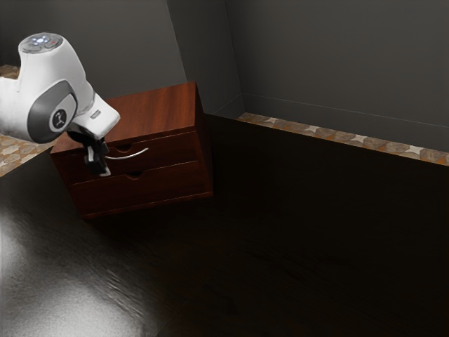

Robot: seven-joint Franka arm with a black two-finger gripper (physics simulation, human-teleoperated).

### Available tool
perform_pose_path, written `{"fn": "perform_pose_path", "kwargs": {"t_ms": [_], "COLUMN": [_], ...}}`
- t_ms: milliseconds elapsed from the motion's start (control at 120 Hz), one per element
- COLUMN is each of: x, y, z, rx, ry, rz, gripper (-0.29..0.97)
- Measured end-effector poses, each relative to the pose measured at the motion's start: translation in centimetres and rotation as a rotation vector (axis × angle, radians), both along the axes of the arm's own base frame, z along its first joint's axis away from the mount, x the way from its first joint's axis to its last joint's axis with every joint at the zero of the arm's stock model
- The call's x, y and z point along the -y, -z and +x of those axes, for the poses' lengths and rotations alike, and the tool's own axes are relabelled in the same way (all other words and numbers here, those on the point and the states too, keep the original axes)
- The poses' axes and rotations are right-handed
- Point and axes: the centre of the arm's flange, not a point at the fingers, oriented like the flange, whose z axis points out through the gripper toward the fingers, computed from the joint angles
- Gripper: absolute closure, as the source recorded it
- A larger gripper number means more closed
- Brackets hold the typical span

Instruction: Pull the drawer handle with one arm to open the drawer

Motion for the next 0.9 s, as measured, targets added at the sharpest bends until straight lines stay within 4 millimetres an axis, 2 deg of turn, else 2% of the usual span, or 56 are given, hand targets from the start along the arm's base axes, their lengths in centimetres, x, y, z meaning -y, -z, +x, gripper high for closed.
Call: {"fn": "perform_pose_path", "kwargs": {"t_ms": [242, 350, 508, 558, 900], "x": [0.4, 0.2, 0.9, 1.4, 5.9], "y": [1.6, 2.2, 2.6, 2.3, 3.1], "z": [1.3, 1.5, 1.7, 1.4, -1.7], "rx": [-0.003, -0.003, -0.002, 0.002, -0.016], "ry": [0.014, 0.008, 0.014, 0.019, 0.071], "rz": [-0.003, -0.009, -0.018, -0.022, -0.057], "gripper": [0.28, 0.13, 0.25, 0.28, 0.28]}}
